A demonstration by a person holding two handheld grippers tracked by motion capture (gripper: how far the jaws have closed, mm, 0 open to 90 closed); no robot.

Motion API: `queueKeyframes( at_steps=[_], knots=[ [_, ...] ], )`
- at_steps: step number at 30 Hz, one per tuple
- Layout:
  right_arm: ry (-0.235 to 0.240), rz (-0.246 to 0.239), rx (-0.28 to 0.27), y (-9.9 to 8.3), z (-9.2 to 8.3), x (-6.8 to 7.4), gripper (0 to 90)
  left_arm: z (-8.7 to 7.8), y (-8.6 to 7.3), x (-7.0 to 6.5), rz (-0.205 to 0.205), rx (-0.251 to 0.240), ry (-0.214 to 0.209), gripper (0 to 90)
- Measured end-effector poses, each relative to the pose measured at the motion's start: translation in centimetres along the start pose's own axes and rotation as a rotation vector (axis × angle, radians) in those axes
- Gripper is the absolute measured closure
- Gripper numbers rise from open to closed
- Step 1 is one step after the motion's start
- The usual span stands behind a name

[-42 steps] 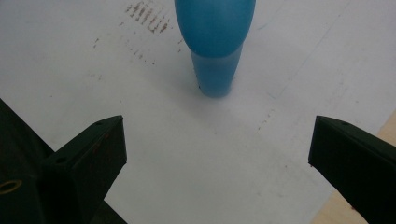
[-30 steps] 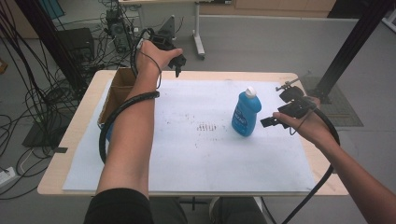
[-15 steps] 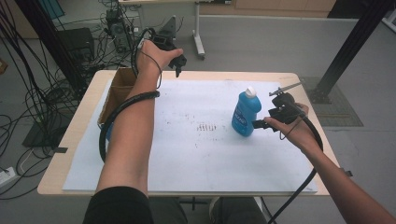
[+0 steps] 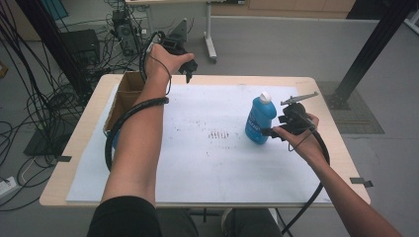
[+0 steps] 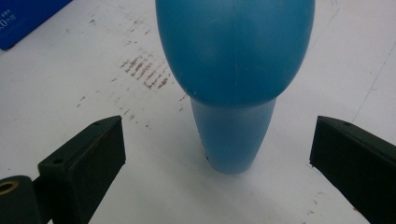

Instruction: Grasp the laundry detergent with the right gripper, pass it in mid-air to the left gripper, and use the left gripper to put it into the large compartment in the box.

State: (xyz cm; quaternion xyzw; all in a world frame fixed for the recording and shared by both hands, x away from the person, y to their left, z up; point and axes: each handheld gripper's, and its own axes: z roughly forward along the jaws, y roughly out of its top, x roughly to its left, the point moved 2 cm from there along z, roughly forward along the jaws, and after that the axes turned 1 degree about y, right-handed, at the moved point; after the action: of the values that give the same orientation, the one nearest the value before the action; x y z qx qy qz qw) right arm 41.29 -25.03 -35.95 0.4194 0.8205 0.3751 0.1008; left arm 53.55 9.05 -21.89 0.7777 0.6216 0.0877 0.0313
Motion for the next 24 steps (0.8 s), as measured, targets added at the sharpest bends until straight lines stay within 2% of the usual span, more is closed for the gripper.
queueKeyframes(
  at_steps=[5,11,24],
  knots=[
    [-0.007,0.001,-0.024,-0.2,0.6,-0.1,3.3,0.1,0.0,-0.1,0.004,0.002,0.0,6.9],
    [-0.039,-0.002,-0.063,-0.5,1.5,-0.1,2.8,0.3,0.1,-0.2,0.005,0.001,0.001,6.9],
    [-0.062,-0.017,-0.137,-0.6,2.8,0.2,2.7,0.4,0.1,-0.3,0.012,-0.001,-0.002,6.9]
  ],
)
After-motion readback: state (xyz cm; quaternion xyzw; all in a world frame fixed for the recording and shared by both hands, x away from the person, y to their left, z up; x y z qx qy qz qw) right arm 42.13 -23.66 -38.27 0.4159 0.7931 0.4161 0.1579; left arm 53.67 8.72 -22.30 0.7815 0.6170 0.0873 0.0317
